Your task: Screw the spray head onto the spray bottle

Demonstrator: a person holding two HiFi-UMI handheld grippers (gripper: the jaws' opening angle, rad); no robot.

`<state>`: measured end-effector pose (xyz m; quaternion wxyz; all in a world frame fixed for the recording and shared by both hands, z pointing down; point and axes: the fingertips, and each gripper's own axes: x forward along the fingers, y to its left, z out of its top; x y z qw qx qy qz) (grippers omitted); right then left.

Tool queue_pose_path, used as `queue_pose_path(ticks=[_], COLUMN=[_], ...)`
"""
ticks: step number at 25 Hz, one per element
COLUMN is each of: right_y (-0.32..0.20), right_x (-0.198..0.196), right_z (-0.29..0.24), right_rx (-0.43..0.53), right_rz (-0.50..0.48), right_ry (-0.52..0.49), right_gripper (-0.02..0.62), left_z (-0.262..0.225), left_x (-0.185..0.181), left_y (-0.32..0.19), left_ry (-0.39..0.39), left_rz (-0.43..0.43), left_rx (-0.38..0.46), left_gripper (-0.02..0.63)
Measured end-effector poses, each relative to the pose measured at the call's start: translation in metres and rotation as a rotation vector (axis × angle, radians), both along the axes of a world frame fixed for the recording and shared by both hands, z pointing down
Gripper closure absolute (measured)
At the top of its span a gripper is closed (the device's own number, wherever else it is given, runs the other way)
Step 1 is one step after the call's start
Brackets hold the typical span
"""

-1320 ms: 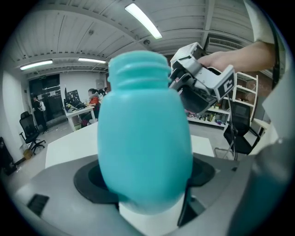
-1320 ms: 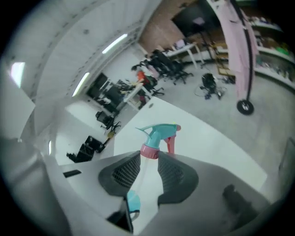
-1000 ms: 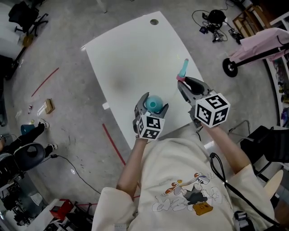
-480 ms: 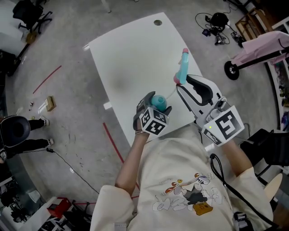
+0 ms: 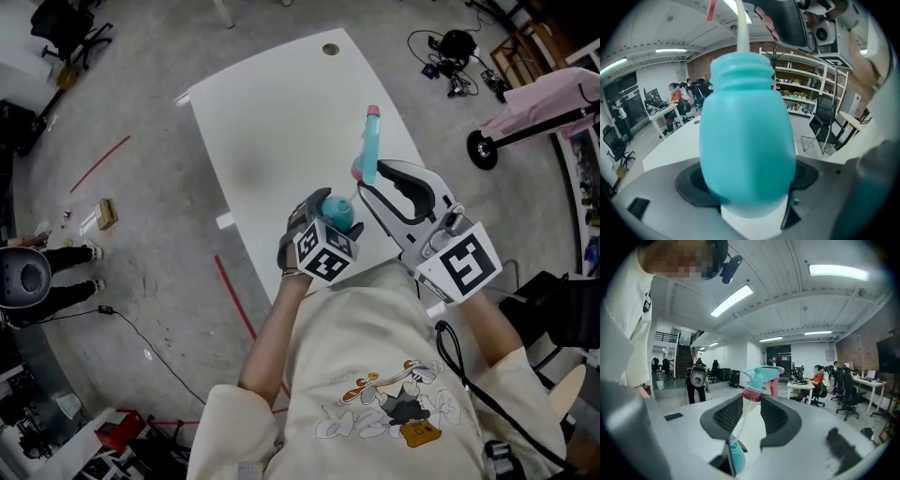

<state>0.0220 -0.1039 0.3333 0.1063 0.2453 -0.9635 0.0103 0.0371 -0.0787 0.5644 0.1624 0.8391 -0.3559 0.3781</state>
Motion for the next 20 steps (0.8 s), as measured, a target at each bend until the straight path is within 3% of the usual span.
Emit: queue_pose_path(ticks=[12, 17, 20], right_y=[0.034, 0.041, 0.042], right_x=[-0.014, -0.016, -0.019], right_z=[0.024, 0.02, 0.016], right_rx=[-0.065, -0.071, -0.034], right_rz=[-0.193, -0.263, -0.28], right_ry=[0.027, 0.011, 0.064], right_gripper=[0.475, 0.474, 0.474], left_z=[-0.079, -0.098, -0.099], left_x=[0.008, 0.001, -0.002], left_y=[0.002, 0.0, -0.002], left_ry=[0.093, 0.059, 0.01], left_rz=[0.083, 0.104, 0.111], left_rx=[0.024, 0.033, 0.05], left_gripper=[0.187, 0.187, 0.187])
